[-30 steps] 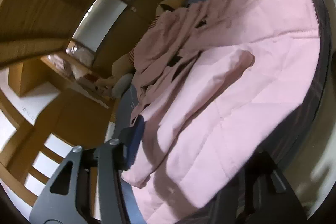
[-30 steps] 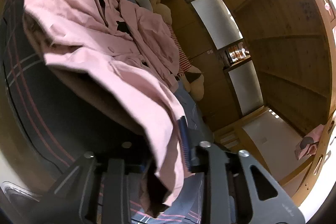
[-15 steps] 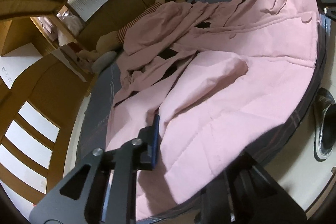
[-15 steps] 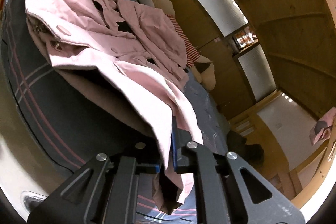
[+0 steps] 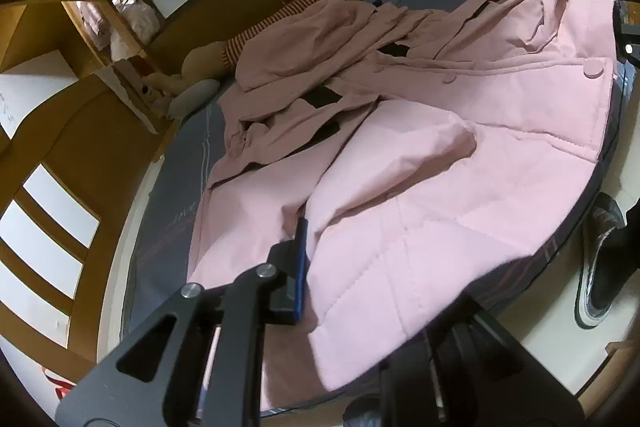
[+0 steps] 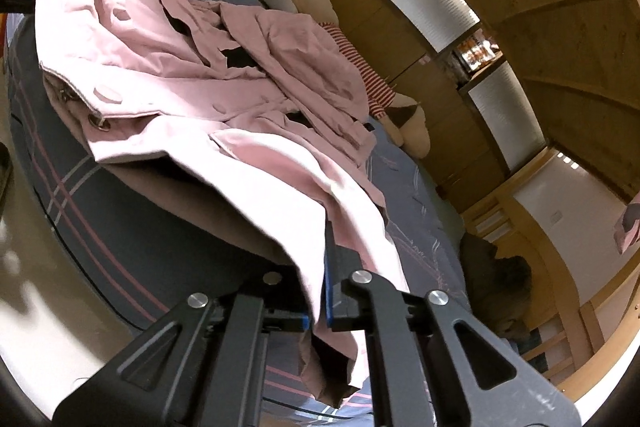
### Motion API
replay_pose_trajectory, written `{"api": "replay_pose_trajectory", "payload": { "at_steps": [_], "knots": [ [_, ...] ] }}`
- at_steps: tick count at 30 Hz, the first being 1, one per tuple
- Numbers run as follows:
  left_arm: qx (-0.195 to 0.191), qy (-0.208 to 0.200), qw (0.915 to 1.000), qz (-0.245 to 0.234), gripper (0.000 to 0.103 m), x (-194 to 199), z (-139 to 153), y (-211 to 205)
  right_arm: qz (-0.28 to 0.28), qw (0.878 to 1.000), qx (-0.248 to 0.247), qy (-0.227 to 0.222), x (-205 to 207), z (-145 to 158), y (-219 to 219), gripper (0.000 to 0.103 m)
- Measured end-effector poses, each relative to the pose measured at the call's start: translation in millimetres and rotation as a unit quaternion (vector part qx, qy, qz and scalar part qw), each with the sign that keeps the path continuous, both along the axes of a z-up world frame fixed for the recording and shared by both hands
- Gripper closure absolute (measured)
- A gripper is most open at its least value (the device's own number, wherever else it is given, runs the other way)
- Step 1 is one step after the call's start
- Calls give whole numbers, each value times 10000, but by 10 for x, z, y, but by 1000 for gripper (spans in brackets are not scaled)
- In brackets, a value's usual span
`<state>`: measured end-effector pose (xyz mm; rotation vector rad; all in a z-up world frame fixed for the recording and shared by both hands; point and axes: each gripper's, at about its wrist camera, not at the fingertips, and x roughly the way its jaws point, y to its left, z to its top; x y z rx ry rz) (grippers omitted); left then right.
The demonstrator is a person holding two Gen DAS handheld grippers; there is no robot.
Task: Fold large clothes
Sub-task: 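Close the left tool on the hem beside the right tool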
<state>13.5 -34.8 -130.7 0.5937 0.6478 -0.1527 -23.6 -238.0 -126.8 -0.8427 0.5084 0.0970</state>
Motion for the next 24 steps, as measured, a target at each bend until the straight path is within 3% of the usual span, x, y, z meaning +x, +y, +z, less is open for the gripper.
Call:
{"api": "replay_pose_trajectory", "payload": {
  "at_steps": [9,15,24],
  "knots": [
    [-277,-40,9995,113,91,-27,203,12,-151,9976,676,2,85,230,-65,98],
    [-821,-107,9960,330,91,18,433,116,-168,9913,1286,-229,149,534,-45,98],
    [-1521,-409,9864,469,92,111,664,219,-216,9784,2029,-345,278,709,-128,98]
  ]
}}
